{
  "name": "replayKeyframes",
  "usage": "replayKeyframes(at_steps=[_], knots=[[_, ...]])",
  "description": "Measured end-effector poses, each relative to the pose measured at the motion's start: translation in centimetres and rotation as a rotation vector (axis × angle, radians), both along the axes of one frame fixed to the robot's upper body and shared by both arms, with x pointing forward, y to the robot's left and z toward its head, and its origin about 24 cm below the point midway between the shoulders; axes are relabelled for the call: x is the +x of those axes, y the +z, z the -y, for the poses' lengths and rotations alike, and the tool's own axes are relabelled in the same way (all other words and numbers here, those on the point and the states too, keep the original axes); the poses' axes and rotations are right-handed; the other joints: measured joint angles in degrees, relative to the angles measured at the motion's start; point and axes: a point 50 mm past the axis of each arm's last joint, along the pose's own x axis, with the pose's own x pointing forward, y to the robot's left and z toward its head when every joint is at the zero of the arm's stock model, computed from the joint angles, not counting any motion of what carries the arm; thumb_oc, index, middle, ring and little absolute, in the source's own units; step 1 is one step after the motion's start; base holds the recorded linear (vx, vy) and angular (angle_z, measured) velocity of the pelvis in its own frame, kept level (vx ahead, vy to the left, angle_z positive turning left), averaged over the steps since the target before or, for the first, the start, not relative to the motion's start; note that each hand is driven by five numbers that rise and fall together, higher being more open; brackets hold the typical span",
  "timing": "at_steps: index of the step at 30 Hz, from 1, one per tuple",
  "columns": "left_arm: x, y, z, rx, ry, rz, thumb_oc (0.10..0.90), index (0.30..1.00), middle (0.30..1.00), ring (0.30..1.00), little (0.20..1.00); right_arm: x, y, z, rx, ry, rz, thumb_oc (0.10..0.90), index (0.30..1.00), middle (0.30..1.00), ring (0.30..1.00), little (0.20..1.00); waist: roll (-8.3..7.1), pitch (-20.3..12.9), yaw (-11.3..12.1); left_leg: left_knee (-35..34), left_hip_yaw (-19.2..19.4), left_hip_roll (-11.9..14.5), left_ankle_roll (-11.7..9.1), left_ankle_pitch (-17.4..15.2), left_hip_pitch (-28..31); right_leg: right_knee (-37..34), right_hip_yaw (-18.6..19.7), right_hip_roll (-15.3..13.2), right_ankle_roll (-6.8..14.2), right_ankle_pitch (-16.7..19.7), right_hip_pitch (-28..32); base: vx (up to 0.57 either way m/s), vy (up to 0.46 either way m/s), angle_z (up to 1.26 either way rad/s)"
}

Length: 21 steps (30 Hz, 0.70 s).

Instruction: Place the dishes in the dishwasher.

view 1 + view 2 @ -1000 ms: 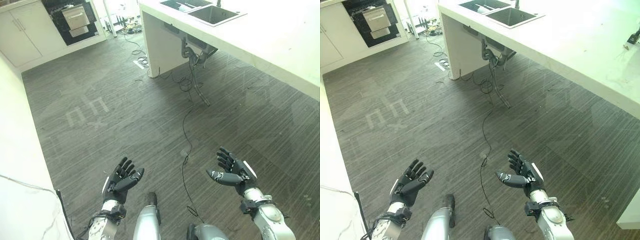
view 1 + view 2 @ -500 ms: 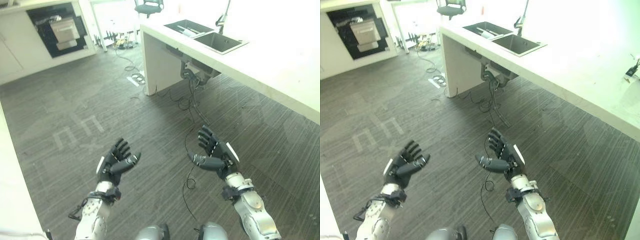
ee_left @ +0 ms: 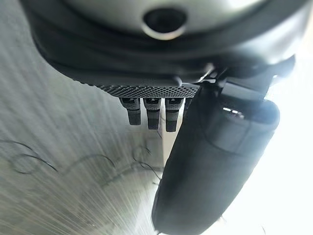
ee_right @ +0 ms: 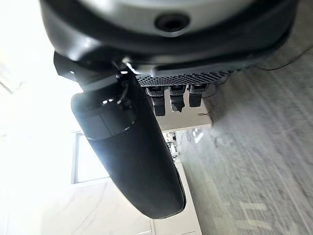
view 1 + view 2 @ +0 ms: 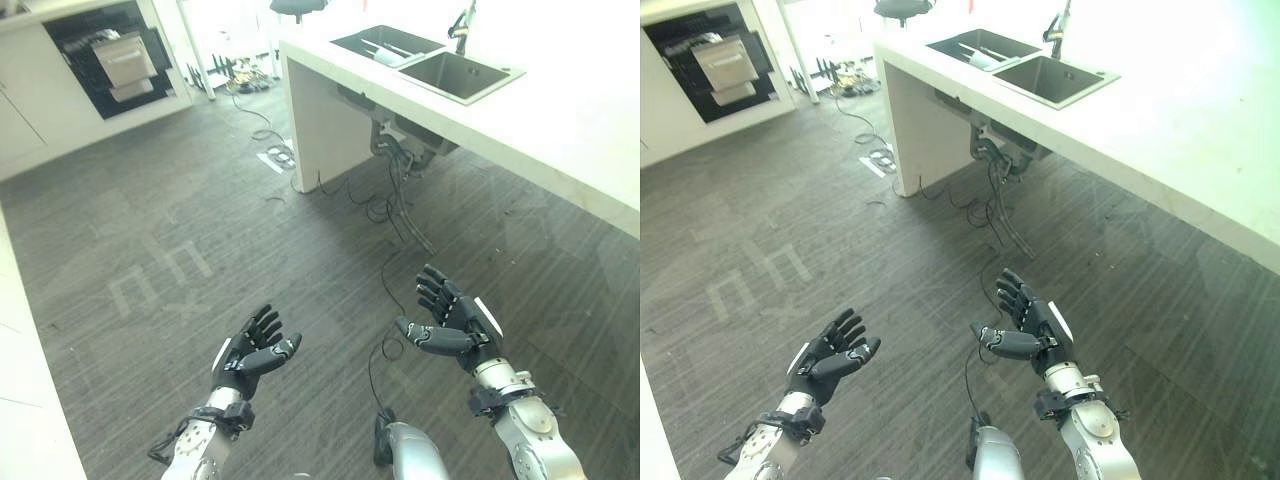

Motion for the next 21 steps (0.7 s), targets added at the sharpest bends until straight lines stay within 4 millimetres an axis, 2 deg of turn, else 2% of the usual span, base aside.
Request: replayKeyframes(at_steps=[1, 3, 4, 5, 6, 7, 8, 9, 10, 11, 12, 13, 14, 16, 17, 19, 20, 21], knots=[[0.3, 0.4, 0.2, -0.001, -0.008, 0.02, 0.8, 0.9, 0.9, 0.9, 0.9, 0.2, 0.4, 0.3, -0.021, -0.001, 0.014, 0.8, 0.9, 0.9, 0.9, 0.9, -0.16, -0.2, 0.0, 0.2, -0.2, 0.3, -1.9, 1.2, 0.8, 0.0, 0.0, 0.3, -0.4, -1.4, 1.0, 0.23, -0.172, -0.13], [0.5, 1.1, 0.4, -0.004, -0.016, 0.052, 0.8, 0.9, 0.9, 0.9, 0.9, 0.3, 1.5, 1.0, -0.055, -0.009, 0.053, 0.8, 0.9, 0.9, 0.9, 0.9, -0.05, -0.7, 0.7, 2.6, -0.1, 1.3, -3.1, 3.8, 1.2, -0.8, 0.7, 2.1, -1.6, -2.7, 3.0, 0.21, -0.161, -0.36], [0.6, 1.4, 0.4, -0.002, -0.016, 0.065, 0.8, 0.9, 0.9, 0.9, 0.9, 0.3, 2.1, 1.2, -0.063, -0.012, 0.075, 0.8, 0.9, 0.9, 0.9, 0.9, -0.66, -1.0, 1.1, 4.5, -0.2, 1.2, -4.2, 6.1, 0.6, -1.5, 1.6, 2.6, -2.2, -3.5, 4.0, 0.21, -0.141, -0.4], [0.8, 1.5, 0.4, -0.002, -0.019, 0.073, 0.8, 0.9, 0.9, 0.9, 0.9, 0.3, 2.4, 1.4, -0.067, -0.021, 0.089, 0.8, 0.9, 0.9, 0.9, 0.9, -1.48, -1.4, 0.9, 10.1, -0.7, 1.0, -5.3, 7.6, -2.0, -2.2, 2.0, 2.6, -2.5, -4.2, 4.8, 0.18, -0.12, -0.35], [1.0, 1.6, 0.6, -0.007, -0.023, 0.081, 0.8, 0.9, 0.9, 0.9, 0.9, 0.3, 2.9, 1.7, -0.071, -0.032, 0.108, 0.8, 0.9, 0.9, 0.9, 0.9, -2.2, -1.4, 1.2, 22.2, -1.5, 1.3, -6.1, 9.2, -8.5, -3.2, 2.8, 3.0, -3.4, -4.9, 5.7, 0.2, -0.092, -0.19], [1.3, 1.9, 0.9, -0.01, -0.039, 0.103, 0.8, 0.9, 0.9, 0.9, 0.9, 0.2, 3.1, 2.0, -0.074, -0.042, 0.119, 0.8, 0.9, 0.9, 0.9, 0.9, -2.77, -1.2, 1.2, 32.3, -1.5, 1.6, -5.3, 8.3, -16.4, -4.2, 3.0, 3.0, -4.3, -5.6, 6.1, 0.17, -0.034, -0.08], [1.5, 2.2, 1.0, -0.011, -0.051, 0.12, 0.8, 0.9, 0.9, 0.9, 0.9, 0.2, 3.2, 2.1, -0.074, -0.05, 0.121, 0.8, 0.9, 0.9, 0.9, 0.9, -3.37, -0.9, 1.2, 35.8, 0.1, 2.2, -3.8, 7.5, -22.2, -5.1, 2.5, 3.0, -4.3, -5.7, 6.7, 0.27, 0.082, -0.02], [1.3, 2.0, 0.9, -0.008, -0.055, 0.117, 0.8, 0.9, 0.9, 0.9, 0.9, 0.2, 3.1, 2.0, -0.07, -0.046, 0.116, 0.8, 0.9, 0.9, 0.9, 0.9, -4.33, -0.4, 1.5, 29.3, 2.7, 2.6, -1.2, 6.6, -24.5, -6.3, 2.2, 3.0, -3.7, -5.2, 8.1, 0.25, 0.187, -0.04], [0.8, 1.7, 0.7, -0.005, -0.055, 0.1, 0.8, 0.9, 0.9, 0.9, 0.9, 0.2, 3.0, 1.7, -0.067, -0.033, 0.111, 0.8, 0.9, 0.9, 0.9, 0.9, -4.18, -0.4, 1.4, 19.6, 3.5, 3.0, -0.2, 6.7, -25.0, -7.4, 2.2, 4.1, -2.5, -5.9, 9.9, 0.27, 0.25, -0.21], [0.4, 1.4, 0.5, -0.002, -0.05, 0.085, 0.8, 0.9, 0.9, 0.9, 0.9, 0.3, 2.9, 1.3, -0.064, -0.018, 0.109, 0.8, 0.9, 0.9, 0.9, 0.9, -3.83, -0.5, 1.5, 9.6, 3.7, 3.8, 0.5, 6.7, -25.1, -8.2, 2.8, 5.5, -1.6, -6.4, 11.5, 0.19, 0.239, -0.3], [0.1, 1.2, 0.3, -0.001, -0.043, 0.085, 0.8, 0.9, 0.9, 0.9, 0.9, 0.5, 3.0, 0.8, -0.059, 0.001, 0.116, 0.8, 0.9, 0.9, 0.9, 0.9, -2.52, -0.7, 1.4, -0.2, 3.4, 4.6, 0.2, 8.0, -25.0, -8.4, 3.0, 7.1, -1.3, -6.3, 11.7, 0.28, 0.267, -0.3], [0.1, 1.3, 0.3, -0.003, -0.041, 0.09, 0.8, 0.9, 0.9, 0.9, 0.9, 0.6, 3.3, 0.7, -0.064, 0.01, 0.129, 0.8, 0.9, 0.9, 0.9, 0.9, -0.86, -0.5, 1.1, -2.4, 1.7, 6.5, -0.5, 9.2, -28.0, -8.7, 2.8, 9.1, -1.1, -6.4, 11.7, 0.3, 0.27, -0.32], [-0.1, 1.1, 0.3, -0.006, -0.037, 0.081, 0.8, 0.9, 0.9, 0.9, 0.9, 0.7, 3.1, 0.4, -0.062, 0.019, 0.121, 0.8, 0.9, 0.9, 0.9, 0.9, -0.14, -0.3, 1.3, -2.5, -2.2, 8.5, -0.7, 10.6, -31.6, -8.4, 3.6, 10.9, -0.5, -7.0, 11.8, 0.31, 0.299, -0.3], [-0.7, 0.6, 0.2, -0.008, -0.027, 0.058, 0.8, 0.9, 0.9, 0.9, 0.9, 0.3, 2.6, 0.4, -0.062, 0.035, 0.101, 0.8, 0.9, 0.9, 0.9, 0.9, -0.7, 0.1, 2.6, -2.5, -8.9, 9.4, -2.5, 12.9, -34.7, -7.7, 5.1, 11.4, 0.2, -7.9, 12.5, 0.24, 0.3, -0.5], [-1.0, 0.3, 0.3, -0.014, -0.023, 0.045, 0.8, 0.9, 0.9, 0.9, 0.9, 0.2, 2.6, 0.6, -0.084, 0.047, 0.094, 0.8, 0.9, 0.9, 0.9, 0.9, -0.47, 0.3, 2.7, -1.8, -9.3, 9.7, -2.5, 12.9, -35.0, -7.6, 6.0, 11.4, 0.1, -8.0, 13.6, 0.27, 0.373, -0.52], [-0.7, 0.4, 0.3, -0.015, -0.023, 0.055, 0.8, 0.9, 0.9, 0.9, 0.9, 0.2, 3.2, 1.3, -0.129, 0.054, 0.103, 0.8, 0.9, 0.9, 0.9, 0.9, 1.03, 0.2, 2.4, -0.6, -7.9, 10.3, -2.3, 12.9, -33.9, -8.0, 6.9, 10.8, 0.6, -8.7, 15.1, 0.29, 0.387, -0.38], [0.0, 1.0, 0.4, -0.009, -0.03, 0.085, 0.8, 0.9, 0.9, 0.9, 0.9, 0.2, 3.5, 1.8, -0.137, 0.041, 0.113, 0.8, 0.9, 0.9, 0.9, 0.9, 1.47, 0.3, 2.2, 0.6, -6.1, 9.7, -1.5, 13.3, -32.0, -8.2, 7.6, 9.9, 0.8, -9.3, 16.2, 0.33, 0.385, -0.21], [0.8, 1.7, 0.4, -0.003, -0.036, 0.124, 0.8, 0.9, 0.9, 0.9, 0.9, -0.1, 3.9, 2.1, -0.139, 0.029, 0.126, 0.8, 0.9, 0.9, 0.9, 0.9, 1.21, 0.4, 2.2, 0.0, -5.3, 7.9, -1.0, 13.7, -28.2, -8.2, 8.0, 8.2, 1.3, -10.1, 17.7, 0.35, 0.381, -0.08]])
